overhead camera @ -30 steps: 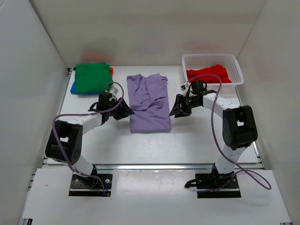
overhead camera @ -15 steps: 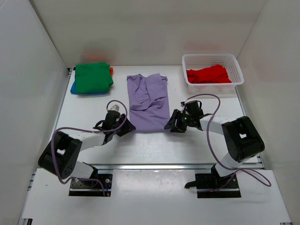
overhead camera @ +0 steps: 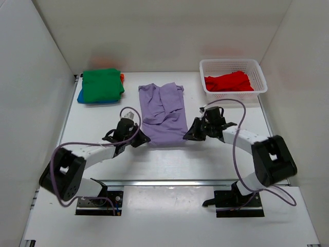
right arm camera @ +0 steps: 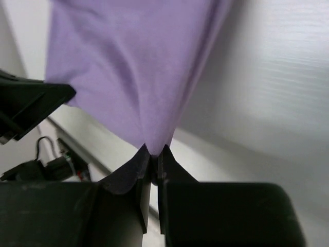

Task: Fold and stack the t-shirts
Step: Grab one side of the 2/3 rectangular tshirt with both arms, then fold the long partially folded tshirt into a neat square

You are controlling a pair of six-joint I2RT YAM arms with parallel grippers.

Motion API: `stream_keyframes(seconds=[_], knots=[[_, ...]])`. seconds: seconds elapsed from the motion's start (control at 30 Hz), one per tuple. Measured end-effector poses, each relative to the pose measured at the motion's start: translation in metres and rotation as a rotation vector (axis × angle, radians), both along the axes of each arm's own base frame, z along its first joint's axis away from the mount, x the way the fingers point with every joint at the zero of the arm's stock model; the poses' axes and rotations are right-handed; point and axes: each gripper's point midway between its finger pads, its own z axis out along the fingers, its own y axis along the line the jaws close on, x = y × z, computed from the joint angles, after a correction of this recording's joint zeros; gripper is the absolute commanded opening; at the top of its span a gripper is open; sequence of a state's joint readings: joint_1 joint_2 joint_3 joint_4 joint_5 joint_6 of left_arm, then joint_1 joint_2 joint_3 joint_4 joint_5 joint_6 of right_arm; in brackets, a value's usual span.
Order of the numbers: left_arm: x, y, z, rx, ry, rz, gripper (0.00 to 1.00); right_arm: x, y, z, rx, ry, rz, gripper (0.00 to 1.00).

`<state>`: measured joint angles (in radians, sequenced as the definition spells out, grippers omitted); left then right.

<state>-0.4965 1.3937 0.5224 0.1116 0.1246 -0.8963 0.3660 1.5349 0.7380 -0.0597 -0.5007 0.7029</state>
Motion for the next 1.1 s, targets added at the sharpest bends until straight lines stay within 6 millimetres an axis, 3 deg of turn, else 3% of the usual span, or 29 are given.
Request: stream_keyframes(seconds=[0.13,0.23,0.33,0.43,0.5,0.57,0.67,0.77,0.83,1.0,1.03,1.07,1.1], knots=[[0.003,-0.005,0.056,-0.041,-0.119,-0.065,0.00,0.002,0.002,0.058,0.043,-0.136,0.025,0.00],[-0.011,-0.007,0.073,-0.058,-0.158,-0.122,0.00,-0.012,0.000,0.074,0.049,-0.171,0.041,0.00],[-0.049,-0.007,0.049,-0.064,-0.098,-0.189,0.00,-0.049,0.000,0.056,0.039,-0.121,0.085,0.00],[-0.100,0.003,0.008,-0.054,0.021,-0.232,0.00,-0.112,-0.004,0.016,0.016,0.015,0.145,0.00],[-0.130,0.008,-0.007,-0.052,0.078,-0.263,0.00,-0.151,-0.009,-0.003,0.015,0.102,0.182,0.01],[-0.147,0.004,-0.006,-0.074,0.099,-0.304,0.00,-0.177,-0.013,-0.013,0.024,0.165,0.194,0.00],[-0.147,0.001,0.004,-0.099,0.090,-0.310,0.00,-0.184,-0.014,-0.010,0.058,0.197,0.183,0.00],[-0.126,-0.002,0.022,-0.105,0.080,-0.280,0.00,-0.161,-0.014,0.006,0.092,0.206,0.141,0.00],[-0.094,-0.005,0.045,-0.116,0.045,-0.248,0.00,-0.130,-0.013,0.024,0.110,0.195,0.109,0.00],[0.022,-0.010,0.097,-0.127,-0.078,-0.166,0.00,-0.010,-0.009,0.079,0.152,0.035,0.063,0.00],[0.049,-0.010,0.104,-0.125,-0.106,-0.152,0.05,0.016,-0.010,0.085,0.155,0.003,0.052,0.06],[0.075,-0.011,0.107,-0.122,-0.131,-0.137,0.36,0.042,-0.012,0.090,0.154,-0.033,0.040,0.18],[0.099,-0.011,0.107,-0.116,-0.156,-0.131,0.69,0.069,-0.014,0.092,0.149,-0.056,0.026,0.23]])
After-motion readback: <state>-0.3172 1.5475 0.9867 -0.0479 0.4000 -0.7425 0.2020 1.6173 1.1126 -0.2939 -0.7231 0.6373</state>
